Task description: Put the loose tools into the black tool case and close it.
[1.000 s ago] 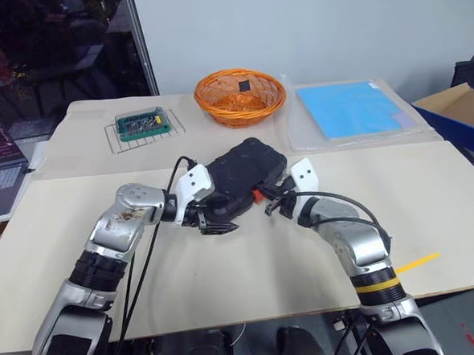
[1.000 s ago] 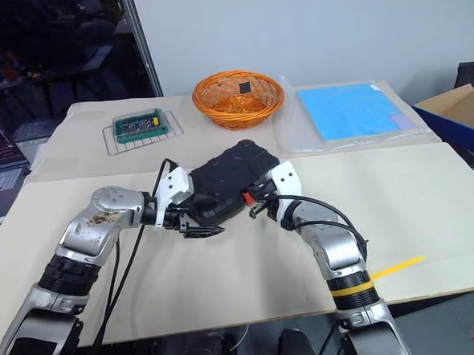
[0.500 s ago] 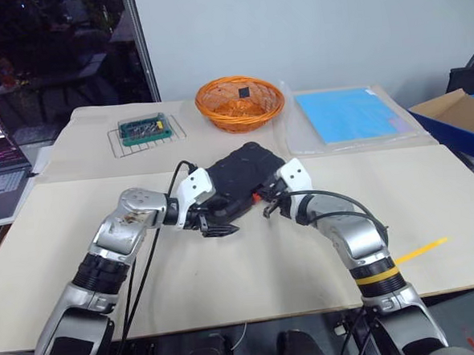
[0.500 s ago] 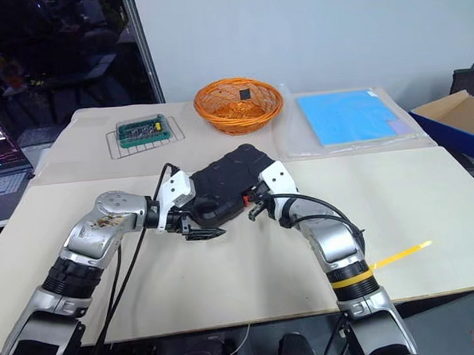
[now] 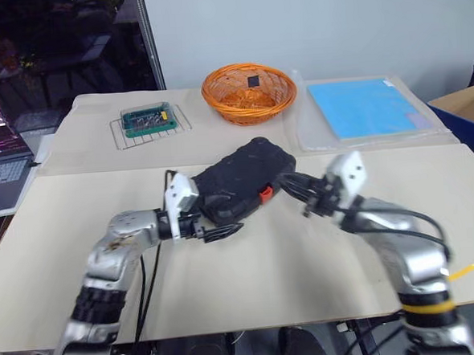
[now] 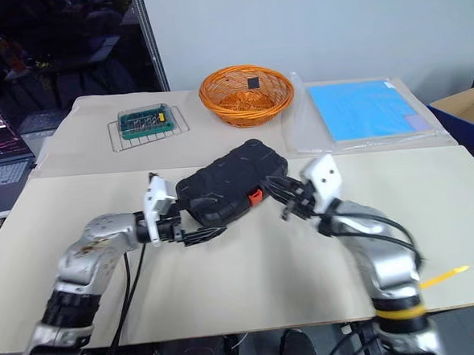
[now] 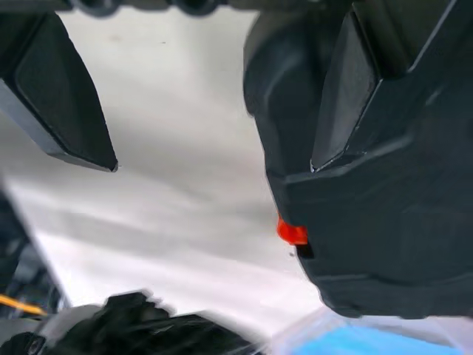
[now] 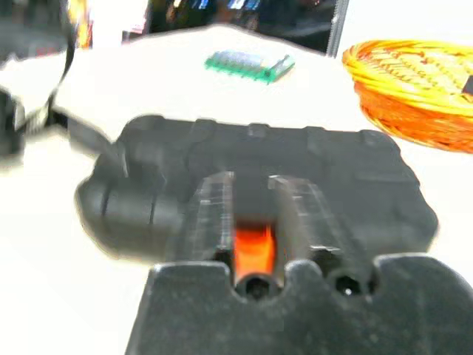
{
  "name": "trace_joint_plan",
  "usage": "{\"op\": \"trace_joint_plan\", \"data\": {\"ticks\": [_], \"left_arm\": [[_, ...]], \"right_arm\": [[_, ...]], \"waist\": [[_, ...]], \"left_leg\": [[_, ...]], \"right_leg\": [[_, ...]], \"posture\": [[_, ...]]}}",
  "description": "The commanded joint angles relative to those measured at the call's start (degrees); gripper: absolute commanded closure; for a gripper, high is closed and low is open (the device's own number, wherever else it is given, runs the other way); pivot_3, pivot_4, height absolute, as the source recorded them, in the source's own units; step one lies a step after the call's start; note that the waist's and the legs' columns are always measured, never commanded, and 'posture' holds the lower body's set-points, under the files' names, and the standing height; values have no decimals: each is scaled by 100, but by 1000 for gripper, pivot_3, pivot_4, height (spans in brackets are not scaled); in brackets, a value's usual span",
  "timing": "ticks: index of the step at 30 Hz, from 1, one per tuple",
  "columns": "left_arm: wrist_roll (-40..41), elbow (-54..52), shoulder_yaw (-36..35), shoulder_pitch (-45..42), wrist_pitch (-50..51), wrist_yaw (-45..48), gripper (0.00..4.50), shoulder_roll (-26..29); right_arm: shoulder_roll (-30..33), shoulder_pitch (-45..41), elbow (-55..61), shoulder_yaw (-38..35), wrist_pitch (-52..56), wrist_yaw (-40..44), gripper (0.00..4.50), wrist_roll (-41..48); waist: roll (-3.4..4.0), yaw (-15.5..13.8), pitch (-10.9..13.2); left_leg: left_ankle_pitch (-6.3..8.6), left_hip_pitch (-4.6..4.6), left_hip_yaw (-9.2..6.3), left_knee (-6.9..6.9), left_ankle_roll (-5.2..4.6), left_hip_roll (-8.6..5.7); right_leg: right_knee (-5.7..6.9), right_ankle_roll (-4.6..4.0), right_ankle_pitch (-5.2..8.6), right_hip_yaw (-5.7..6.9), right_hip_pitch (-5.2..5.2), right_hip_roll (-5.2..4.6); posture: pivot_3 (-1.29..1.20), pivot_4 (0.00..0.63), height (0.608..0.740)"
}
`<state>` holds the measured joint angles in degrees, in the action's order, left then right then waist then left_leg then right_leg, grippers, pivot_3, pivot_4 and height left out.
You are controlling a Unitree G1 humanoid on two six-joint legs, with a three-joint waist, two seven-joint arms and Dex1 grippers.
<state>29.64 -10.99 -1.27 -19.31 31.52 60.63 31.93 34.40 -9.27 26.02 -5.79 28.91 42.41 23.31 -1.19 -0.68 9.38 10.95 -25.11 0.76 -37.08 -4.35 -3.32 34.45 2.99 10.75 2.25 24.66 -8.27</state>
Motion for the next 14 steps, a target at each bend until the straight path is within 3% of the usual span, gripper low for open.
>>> {"op": "trace_joint_plan", "data": {"ticks": [1, 6, 8, 10, 14], "left_arm": [[567, -840, -624, 680, 399, -147, 0, 320], [805, -1358, -1408, 1911, 454, -185, 0, 740], [844, -1516, -1572, 2257, 417, -230, 0, 808], [878, -1654, -1689, 2560, 384, -232, 0, 845], [1133, -1800, -1675, 2672, 509, -314, 0, 851]], "right_arm": [[662, 970, 905, -1037, 349, 552, 1791, 626], [1108, 2353, 1194, -2555, 334, 1079, 167, 896], [1144, 2702, 1186, -2932, 171, 1277, 77, 914], [1132, 2966, 1176, -3165, -16, 1469, 77, 884], [1121, 3008, 849, -3189, -404, 1609, 77, 750]], "waist": [[4, -3, 5], [5, -13, 16], [3, -31, 18], [3, -41, 20], [4, -40, 22]], "left_leg": [[8, 0, 0, 0, -2, 0], [19, 3, 1, -3, -3, 7], [40, 12, 0, -4, 38, 10], [38, 25, 1, -5, 51, 13], [40, 29, 0, -4, 60, 30]], "right_leg": [[-6, 0, 6, 0, -4, 0], [-45, 29, 24, 6, -29, -3], [-45, 55, 43, 7, -37, -6], [-43, 28, 58, 7, -42, -13], [-45, 25, 61, -8, -44, -37]], "posture": [[0, 150, 740], [0, 150, 740], [0, 150, 740], [0, 150, 740], [0, 150, 740]]}}
